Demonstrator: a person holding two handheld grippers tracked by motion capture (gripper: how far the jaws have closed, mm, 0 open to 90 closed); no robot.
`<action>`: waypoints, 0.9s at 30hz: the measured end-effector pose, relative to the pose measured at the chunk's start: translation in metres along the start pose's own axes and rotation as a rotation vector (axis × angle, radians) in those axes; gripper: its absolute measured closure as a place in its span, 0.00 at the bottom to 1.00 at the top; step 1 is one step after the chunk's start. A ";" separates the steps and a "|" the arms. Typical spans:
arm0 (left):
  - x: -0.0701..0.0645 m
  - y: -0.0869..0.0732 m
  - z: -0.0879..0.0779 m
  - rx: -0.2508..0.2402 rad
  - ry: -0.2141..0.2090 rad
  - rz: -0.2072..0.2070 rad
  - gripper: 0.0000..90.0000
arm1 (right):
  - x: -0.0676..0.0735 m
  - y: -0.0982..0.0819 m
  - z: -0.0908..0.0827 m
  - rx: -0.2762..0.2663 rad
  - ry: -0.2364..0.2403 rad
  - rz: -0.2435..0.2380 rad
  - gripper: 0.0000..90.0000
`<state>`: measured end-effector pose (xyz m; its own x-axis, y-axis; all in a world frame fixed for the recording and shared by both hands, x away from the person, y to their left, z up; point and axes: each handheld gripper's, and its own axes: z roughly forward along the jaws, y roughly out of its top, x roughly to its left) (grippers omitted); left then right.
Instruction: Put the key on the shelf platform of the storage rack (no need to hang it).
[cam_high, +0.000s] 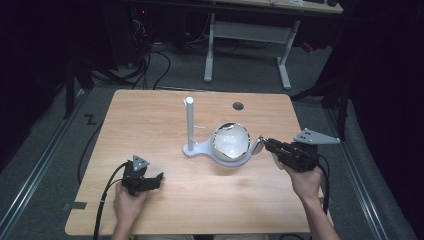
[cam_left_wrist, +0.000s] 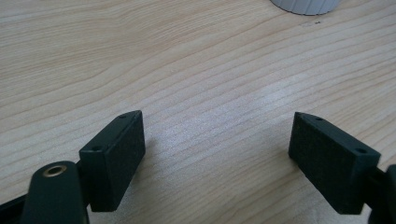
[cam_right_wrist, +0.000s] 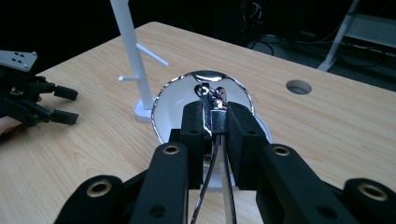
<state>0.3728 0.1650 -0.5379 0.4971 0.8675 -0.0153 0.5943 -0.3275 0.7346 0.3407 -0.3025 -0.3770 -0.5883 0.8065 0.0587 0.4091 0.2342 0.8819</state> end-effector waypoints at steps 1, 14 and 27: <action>0.000 0.000 0.000 0.000 0.000 0.000 0.21 | 0.001 0.002 0.001 0.000 0.004 -0.002 0.87; 0.000 0.000 0.000 0.000 0.000 0.000 0.21 | 0.006 0.024 0.028 0.006 0.055 -0.029 0.87; 0.000 0.000 0.000 -0.001 0.000 -0.001 0.21 | 0.004 0.027 0.057 0.039 0.056 -0.019 0.87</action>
<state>0.3728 0.1651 -0.5378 0.4961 0.8681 -0.0162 0.5945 -0.3260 0.7350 0.3895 -0.2619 -0.3797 -0.6337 0.7705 0.0688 0.4239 0.2715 0.8641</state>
